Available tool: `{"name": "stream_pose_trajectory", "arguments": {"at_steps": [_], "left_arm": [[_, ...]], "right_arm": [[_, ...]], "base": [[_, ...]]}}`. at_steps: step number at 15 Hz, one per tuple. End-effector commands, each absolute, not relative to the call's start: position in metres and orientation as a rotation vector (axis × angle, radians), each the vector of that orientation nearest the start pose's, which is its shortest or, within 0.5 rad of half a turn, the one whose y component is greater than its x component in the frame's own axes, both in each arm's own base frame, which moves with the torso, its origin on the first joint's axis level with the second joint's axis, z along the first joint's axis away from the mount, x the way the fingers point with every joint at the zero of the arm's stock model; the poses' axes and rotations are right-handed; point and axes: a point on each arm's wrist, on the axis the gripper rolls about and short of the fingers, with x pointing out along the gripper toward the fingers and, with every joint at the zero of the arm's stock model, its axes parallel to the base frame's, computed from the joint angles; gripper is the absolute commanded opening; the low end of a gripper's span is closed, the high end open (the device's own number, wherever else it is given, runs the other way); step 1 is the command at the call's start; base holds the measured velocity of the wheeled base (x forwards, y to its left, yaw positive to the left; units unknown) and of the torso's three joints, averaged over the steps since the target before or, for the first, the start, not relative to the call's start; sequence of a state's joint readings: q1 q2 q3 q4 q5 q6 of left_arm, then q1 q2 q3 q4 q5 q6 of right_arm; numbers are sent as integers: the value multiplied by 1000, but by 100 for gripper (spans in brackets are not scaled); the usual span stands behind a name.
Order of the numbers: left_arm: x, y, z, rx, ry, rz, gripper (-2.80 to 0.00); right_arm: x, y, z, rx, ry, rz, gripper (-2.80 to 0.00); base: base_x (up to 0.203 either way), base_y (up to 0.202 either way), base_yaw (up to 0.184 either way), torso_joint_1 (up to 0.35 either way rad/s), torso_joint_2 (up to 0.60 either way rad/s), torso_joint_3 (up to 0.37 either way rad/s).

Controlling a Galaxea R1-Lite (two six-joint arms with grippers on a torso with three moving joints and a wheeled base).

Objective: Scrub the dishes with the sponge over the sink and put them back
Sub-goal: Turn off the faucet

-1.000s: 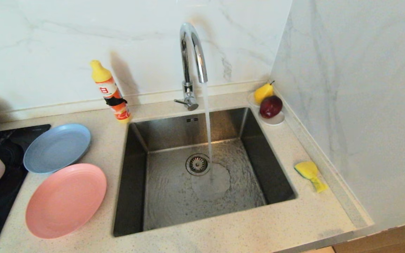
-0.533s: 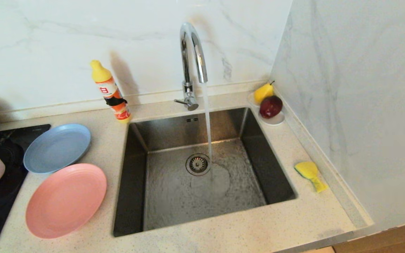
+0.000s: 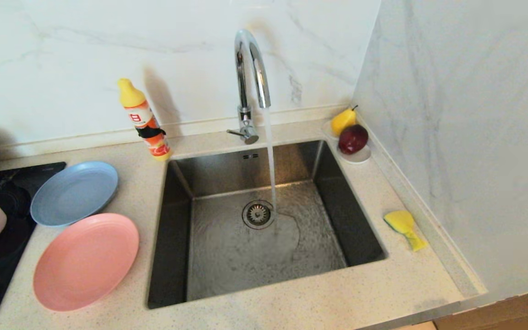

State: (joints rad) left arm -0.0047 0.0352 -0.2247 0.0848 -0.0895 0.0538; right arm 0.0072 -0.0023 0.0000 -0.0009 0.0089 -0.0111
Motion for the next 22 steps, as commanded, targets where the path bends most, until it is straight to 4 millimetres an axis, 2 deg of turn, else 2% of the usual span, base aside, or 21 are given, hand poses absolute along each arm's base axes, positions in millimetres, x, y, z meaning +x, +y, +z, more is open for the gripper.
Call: {"name": "stream_pose_trajectory", "arguments": {"at_steps": [1, 3, 5, 7, 9, 11, 13, 15, 18, 22], "left_arm": [[-32, -3, 179, 27, -57, -145, -280], [1, -5, 220, -45, 58, -222, -280], [48, -8, 250, -116, 187, -350, -280], [98, -12, 265, -188, 310, -508, -280], [148, -18, 272, -263, 415, -634, -280], [196, -31, 268, -313, 508, -732, -280], [240, -46, 251, -337, 560, -794, -280], [275, -57, 229, -351, 588, -818, -280], [319, -68, 200, -386, 563, -831, -280], [357, -85, 182, -465, 486, -847, -280]], "right_arm": [[-23, 0, 76, -12, -3, 17, -280], [-23, 0, 76, -12, -3, 17, -280], [-23, 0, 76, -12, -3, 17, -280], [-23, 0, 76, -12, -3, 17, -280], [-23, 0, 76, -12, -3, 17, -280], [-23, 0, 76, -12, -3, 17, -280], [-23, 0, 76, -12, -3, 17, -280], [-23, 0, 76, -12, -3, 17, -280], [-23, 0, 76, -12, -3, 17, -280], [-23, 0, 76, -12, -3, 17, -280]], "base": [[0, 0, 0, 0, 0, 0], [0, 0, 0, 0, 0, 0], [0, 0, 0, 0, 0, 0], [0, 0, 0, 0, 0, 0], [0, 0, 0, 0, 0, 0], [0, 0, 0, 0, 0, 0], [0, 0, 0, 0, 0, 0], [0, 0, 0, 0, 0, 0], [0, 0, 0, 0, 0, 0], [0, 0, 0, 0, 0, 0]]}}
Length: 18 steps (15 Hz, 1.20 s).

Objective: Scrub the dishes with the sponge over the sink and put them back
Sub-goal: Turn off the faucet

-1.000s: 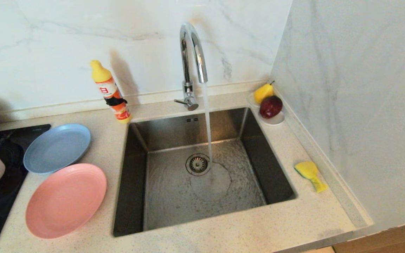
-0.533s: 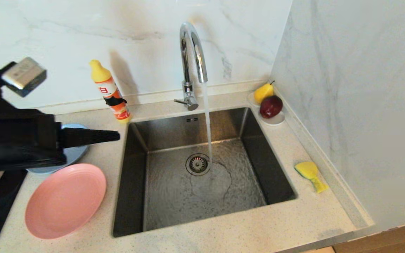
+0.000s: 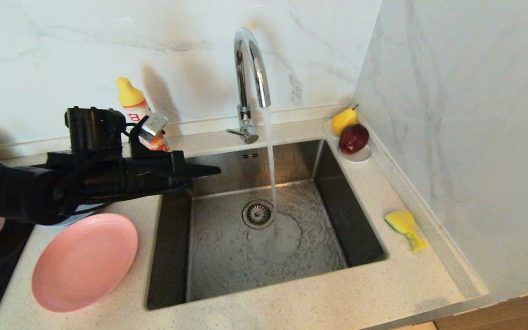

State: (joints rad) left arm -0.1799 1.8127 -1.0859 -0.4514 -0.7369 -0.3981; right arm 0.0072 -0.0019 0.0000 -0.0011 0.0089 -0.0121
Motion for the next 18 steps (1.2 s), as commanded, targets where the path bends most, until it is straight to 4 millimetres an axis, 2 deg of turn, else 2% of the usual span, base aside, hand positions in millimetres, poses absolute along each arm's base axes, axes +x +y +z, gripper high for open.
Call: {"name": "stream_pose_trajectory", "arguments": {"at_steps": [1, 6, 9, 11, 15, 18], "left_arm": [[365, -90, 180, -465, 480, -839, -280], [395, -98, 167, -472, 455, -796, -280], [417, -101, 162, -557, 329, -702, -280], [428, -102, 165, -598, 282, -683, -280], [434, -103, 180, -659, 251, -694, -280], [443, -105, 184, -680, 229, -703, -280]], "right_arm": [[-23, 0, 76, -12, -3, 17, -280], [-23, 0, 76, -12, -3, 17, -280], [-23, 0, 76, -12, -3, 17, -280], [-23, 0, 76, -12, -3, 17, -280], [-23, 0, 76, -12, -3, 17, -280], [-23, 0, 76, -12, -3, 17, -280]], "base": [[0, 0, 0, 0, 0, 0], [0, 0, 0, 0, 0, 0], [0, 0, 0, 0, 0, 0], [0, 0, 0, 0, 0, 0], [0, 0, 0, 0, 0, 0], [0, 0, 0, 0, 0, 0]]}}
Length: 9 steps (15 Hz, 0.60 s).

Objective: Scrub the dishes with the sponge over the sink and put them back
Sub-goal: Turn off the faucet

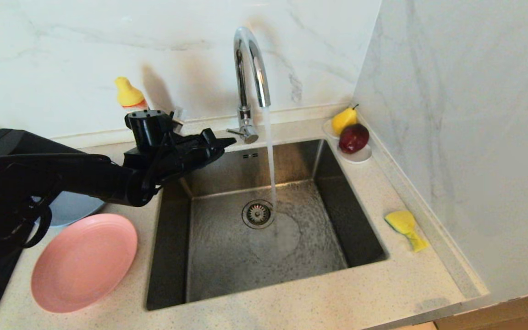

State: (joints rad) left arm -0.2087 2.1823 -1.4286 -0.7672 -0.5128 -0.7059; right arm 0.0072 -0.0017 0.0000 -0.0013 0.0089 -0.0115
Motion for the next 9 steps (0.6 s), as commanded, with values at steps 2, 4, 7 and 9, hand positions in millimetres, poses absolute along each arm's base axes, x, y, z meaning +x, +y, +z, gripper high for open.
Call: {"name": "stream_pose_trajectory", "arguments": {"at_steps": [2, 4, 7, 9], "left_arm": [[449, -106, 184, -695, 222, -704, -280], [455, -108, 181, -699, 218, -702, -280], [461, -109, 180, -702, 208, -704, -280], [466, -110, 182, -705, 191, -708, -280]], "right_arm": [[-23, 0, 76, -12, -3, 17, -280], [-23, 0, 76, -12, -3, 17, -280], [-23, 0, 76, -12, -3, 17, -280], [-23, 0, 76, -12, -3, 17, -280]], "base": [[0, 0, 0, 0, 0, 0], [0, 0, 0, 0, 0, 0], [0, 0, 0, 0, 0, 0], [0, 0, 0, 0, 0, 0]]}}
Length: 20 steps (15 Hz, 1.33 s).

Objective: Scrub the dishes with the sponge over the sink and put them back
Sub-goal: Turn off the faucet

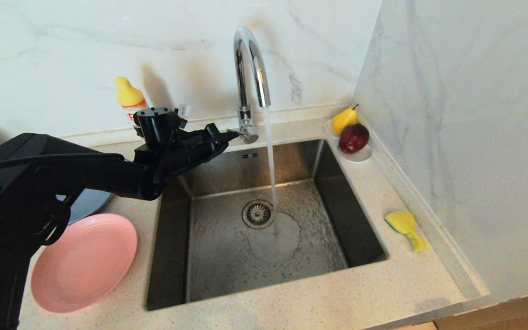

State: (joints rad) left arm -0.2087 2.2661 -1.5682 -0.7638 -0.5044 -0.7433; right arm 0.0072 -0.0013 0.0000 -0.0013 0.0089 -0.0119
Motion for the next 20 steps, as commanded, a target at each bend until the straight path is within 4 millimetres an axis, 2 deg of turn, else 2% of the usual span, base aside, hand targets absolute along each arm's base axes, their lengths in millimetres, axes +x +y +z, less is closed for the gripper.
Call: {"name": "stream_pose_trajectory", "arguments": {"at_steps": [1, 2, 8, 13, 16, 18, 20], "left_arm": [[468, -109, 186, -712, 176, -701, -280], [471, -110, 190, -721, 168, -693, -280], [482, -109, 184, -732, 160, -649, -280], [487, -98, 193, -732, 131, -632, -280], [489, -94, 192, -741, 125, -582, -280], [488, -92, 194, -742, 121, -579, -280], [477, -91, 207, -741, 110, -587, -280]], "right_arm": [[-23, 0, 76, -12, -3, 17, -280], [-23, 0, 76, -12, -3, 17, -280], [-23, 0, 76, -12, -3, 17, -280], [-23, 0, 76, -12, -3, 17, -280], [-23, 0, 76, -12, -3, 17, -280], [-23, 0, 76, -12, -3, 17, -280], [-23, 0, 76, -12, -3, 17, -280]], "base": [[0, 0, 0, 0, 0, 0], [0, 0, 0, 0, 0, 0], [0, 0, 0, 0, 0, 0], [0, 0, 0, 0, 0, 0], [0, 0, 0, 0, 0, 0], [0, 0, 0, 0, 0, 0], [0, 0, 0, 0, 0, 0]]}}
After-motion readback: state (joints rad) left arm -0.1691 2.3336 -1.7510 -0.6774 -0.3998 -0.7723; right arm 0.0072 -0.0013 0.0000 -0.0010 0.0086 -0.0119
